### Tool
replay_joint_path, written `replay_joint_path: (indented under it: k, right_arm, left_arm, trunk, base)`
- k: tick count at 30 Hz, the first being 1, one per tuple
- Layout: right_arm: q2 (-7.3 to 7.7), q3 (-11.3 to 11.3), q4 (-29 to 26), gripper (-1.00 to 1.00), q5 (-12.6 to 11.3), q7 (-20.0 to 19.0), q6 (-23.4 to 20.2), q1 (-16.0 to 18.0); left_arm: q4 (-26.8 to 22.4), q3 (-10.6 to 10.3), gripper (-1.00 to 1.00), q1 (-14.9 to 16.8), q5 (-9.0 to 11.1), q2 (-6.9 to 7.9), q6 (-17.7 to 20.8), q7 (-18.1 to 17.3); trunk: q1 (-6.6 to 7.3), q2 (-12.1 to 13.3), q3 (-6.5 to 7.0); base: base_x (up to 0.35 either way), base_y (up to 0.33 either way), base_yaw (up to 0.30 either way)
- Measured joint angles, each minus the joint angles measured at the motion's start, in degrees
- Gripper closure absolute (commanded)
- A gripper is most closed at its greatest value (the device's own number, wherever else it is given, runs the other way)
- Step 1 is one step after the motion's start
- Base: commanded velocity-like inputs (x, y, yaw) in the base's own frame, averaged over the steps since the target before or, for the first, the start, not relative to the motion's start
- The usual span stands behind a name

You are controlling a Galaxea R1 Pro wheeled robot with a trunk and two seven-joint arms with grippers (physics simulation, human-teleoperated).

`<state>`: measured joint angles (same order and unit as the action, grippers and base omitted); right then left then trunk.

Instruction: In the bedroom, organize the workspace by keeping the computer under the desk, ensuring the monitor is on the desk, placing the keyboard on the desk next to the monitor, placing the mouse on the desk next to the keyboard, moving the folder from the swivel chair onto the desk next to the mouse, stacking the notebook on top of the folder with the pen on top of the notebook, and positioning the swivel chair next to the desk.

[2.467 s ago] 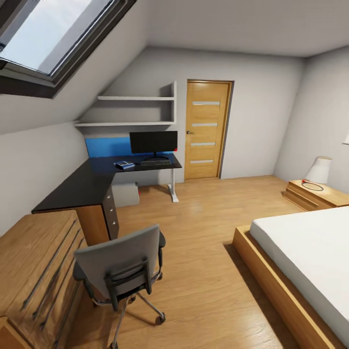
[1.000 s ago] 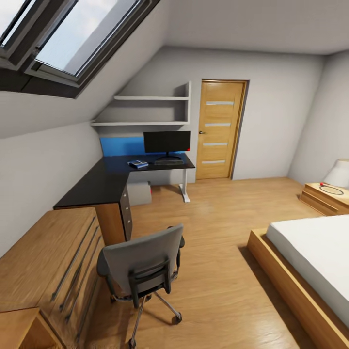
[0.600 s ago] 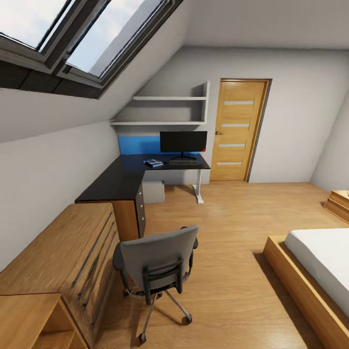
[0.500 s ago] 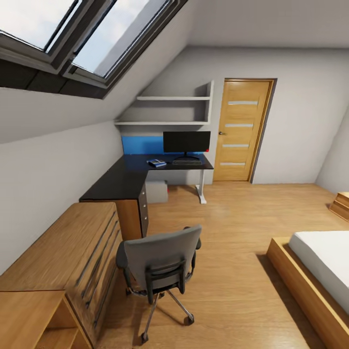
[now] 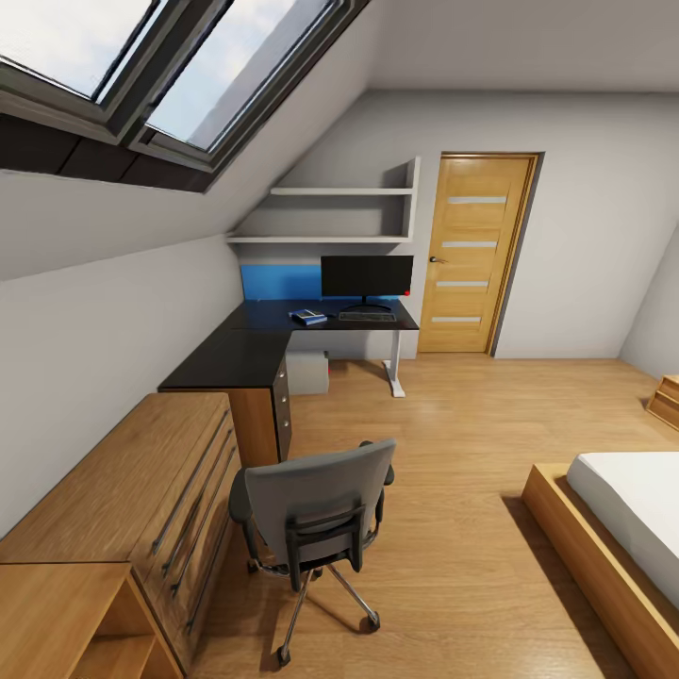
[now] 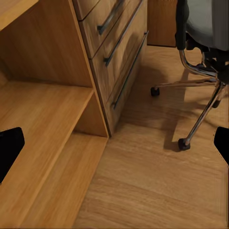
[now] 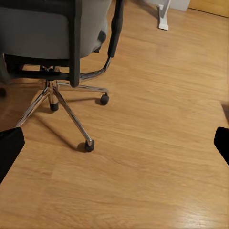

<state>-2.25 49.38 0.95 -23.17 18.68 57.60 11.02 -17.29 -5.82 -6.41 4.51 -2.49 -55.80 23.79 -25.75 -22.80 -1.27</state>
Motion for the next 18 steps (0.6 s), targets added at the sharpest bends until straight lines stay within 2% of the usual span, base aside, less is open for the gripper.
replay_joint_path:
  k: [7,18]
  right_arm:
    - [0.14,-0.11,0.0,-1.0,-0.02,0.0,-0.31,0.0]
    - [0.18,-0.04,-0.13,-1.0,-0.09,-0.01,-2.74,0.0]
  left_arm:
    - [0.08,-0.16,-1.0,0.0,-0.07,-0.67,0.15,-0.22]
    - [0.11,-0.06,-1.0,0.0,0.02,-0.72,0.38,-0.31]
  trunk:
    - [0.0,0.0,0.0]
    - [0.0,0.0,0.0]
  base:
    - [0.0,0.0,0.0]
    - [0.0,0.0,0.0]
